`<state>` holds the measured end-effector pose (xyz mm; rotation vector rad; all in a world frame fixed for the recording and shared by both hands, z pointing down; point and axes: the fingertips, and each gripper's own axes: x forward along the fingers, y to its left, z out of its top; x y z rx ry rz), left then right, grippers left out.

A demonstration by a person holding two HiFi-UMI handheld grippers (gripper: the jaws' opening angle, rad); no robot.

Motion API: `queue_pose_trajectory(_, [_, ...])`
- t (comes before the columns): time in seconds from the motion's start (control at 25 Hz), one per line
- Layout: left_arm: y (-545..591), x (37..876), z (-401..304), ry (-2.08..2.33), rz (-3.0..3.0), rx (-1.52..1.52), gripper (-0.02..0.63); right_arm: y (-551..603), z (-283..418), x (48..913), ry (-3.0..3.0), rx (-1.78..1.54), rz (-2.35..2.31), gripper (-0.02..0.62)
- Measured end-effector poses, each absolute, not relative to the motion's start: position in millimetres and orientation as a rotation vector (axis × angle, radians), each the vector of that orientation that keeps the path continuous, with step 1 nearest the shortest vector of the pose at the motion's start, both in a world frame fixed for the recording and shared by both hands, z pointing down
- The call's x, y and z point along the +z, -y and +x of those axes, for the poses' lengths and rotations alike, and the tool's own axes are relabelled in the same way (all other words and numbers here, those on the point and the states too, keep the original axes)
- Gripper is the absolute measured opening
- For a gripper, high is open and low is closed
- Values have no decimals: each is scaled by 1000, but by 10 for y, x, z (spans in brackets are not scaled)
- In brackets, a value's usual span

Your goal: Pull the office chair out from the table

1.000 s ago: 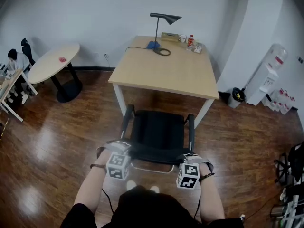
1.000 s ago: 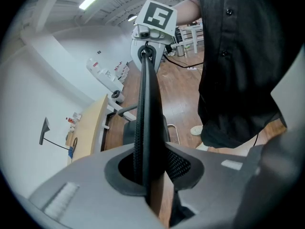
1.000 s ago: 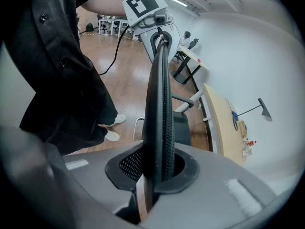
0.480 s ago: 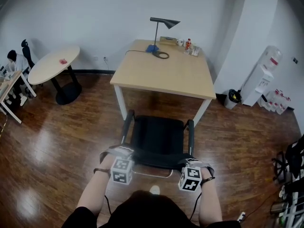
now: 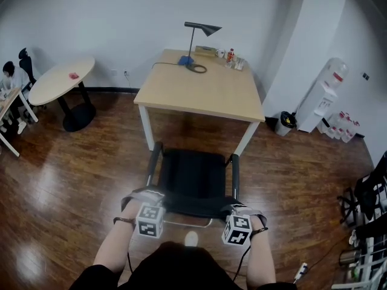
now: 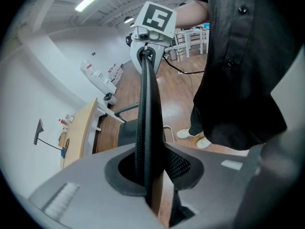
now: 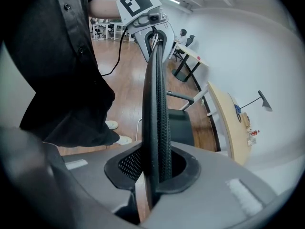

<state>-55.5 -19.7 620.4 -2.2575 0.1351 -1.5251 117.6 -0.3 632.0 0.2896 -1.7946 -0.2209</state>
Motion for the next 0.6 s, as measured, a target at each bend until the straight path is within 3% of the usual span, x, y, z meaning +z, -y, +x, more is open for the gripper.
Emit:
queue_pose_trajectory(0.32, [-57,6206,-576,-125,-2266,-1513,89,-240,1143,6321,1809,-191,308,87])
queue_pose_trajectory(0.48, [-90,5975,-551,-216,-2322,-1354,132,-249,1077,6058,1908,-192,434,177])
queue_pose_trajectory(0.6, [-142,5682,-597,-321,-2313,-1208,170,-278,1054,5834,1940,-229,553,191])
